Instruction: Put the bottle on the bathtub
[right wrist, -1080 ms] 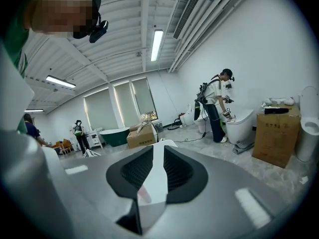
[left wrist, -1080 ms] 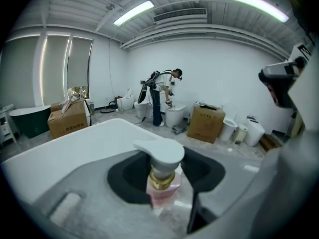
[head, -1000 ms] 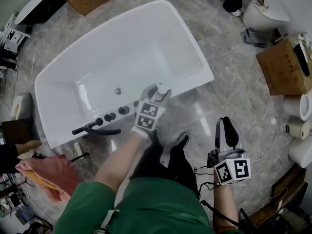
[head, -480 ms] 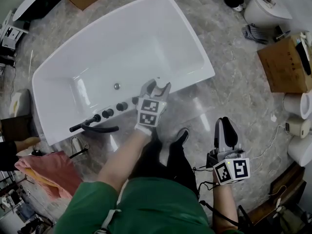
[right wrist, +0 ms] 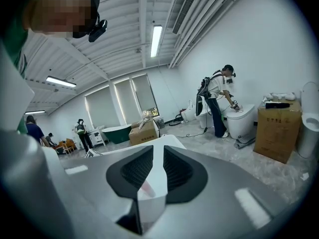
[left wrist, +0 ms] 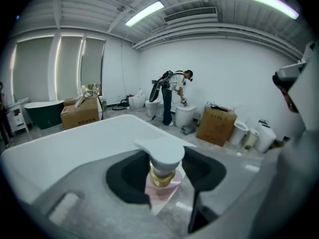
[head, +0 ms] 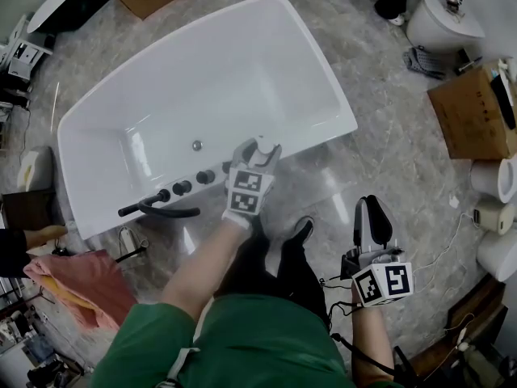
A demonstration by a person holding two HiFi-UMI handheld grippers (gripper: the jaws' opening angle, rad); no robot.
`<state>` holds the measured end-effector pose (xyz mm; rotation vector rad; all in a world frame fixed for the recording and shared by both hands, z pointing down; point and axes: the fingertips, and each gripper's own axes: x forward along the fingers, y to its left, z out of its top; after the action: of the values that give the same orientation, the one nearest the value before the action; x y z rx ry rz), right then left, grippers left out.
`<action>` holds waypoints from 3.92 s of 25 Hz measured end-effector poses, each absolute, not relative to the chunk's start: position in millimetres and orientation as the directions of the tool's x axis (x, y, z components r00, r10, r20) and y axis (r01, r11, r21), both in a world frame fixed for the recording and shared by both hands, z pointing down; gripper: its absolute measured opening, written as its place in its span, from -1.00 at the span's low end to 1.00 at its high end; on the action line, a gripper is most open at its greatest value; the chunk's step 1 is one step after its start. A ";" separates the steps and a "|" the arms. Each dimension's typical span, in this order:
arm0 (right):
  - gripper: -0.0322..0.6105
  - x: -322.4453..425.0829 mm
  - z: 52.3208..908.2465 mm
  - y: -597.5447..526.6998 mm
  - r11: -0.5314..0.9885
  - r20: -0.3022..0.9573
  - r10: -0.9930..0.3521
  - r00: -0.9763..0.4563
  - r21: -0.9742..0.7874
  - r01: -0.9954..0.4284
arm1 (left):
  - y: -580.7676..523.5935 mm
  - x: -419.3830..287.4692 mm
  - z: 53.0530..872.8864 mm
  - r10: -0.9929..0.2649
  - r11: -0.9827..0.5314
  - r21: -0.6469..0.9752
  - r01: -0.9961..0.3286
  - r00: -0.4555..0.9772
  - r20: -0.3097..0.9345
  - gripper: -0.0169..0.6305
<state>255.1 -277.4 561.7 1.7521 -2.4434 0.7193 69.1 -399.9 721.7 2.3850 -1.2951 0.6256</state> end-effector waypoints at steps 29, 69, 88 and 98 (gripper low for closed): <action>-0.74 244.2 452.4 -296.5 0.263 0.179 -0.937 -0.299 -0.202 -0.944 | -362.0 21.0 531.6 -0.788 -0.513 0.114 -0.851 0.520 0.330 -0.46; -0.74 282.5 277.5 -261.5 0.250 -0.124 -0.962 -0.244 -0.031 -0.968 | -317.7 110.2 281.8 -0.755 -0.654 -0.082 -0.752 0.656 0.016 -0.48; -0.74 277.4 280.4 -277.5 0.263 -0.117 -0.960 -0.256 -0.050 -0.964 | -335.6 102.7 293.3 -0.769 -0.639 -0.054 -0.767 0.638 0.037 -0.49; -0.74 270.9 275.2 -282.2 0.257 -0.124 -0.960 -0.251 -0.036 -0.966 | -343.8 96.3 296.9 -0.766 -0.643 -0.043 -0.764 0.642 0.037 -0.49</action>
<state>270.9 -282.2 275.2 1.9910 -2.5835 -0.0773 96.3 -343.8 296.9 2.8675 -1.3361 0.0815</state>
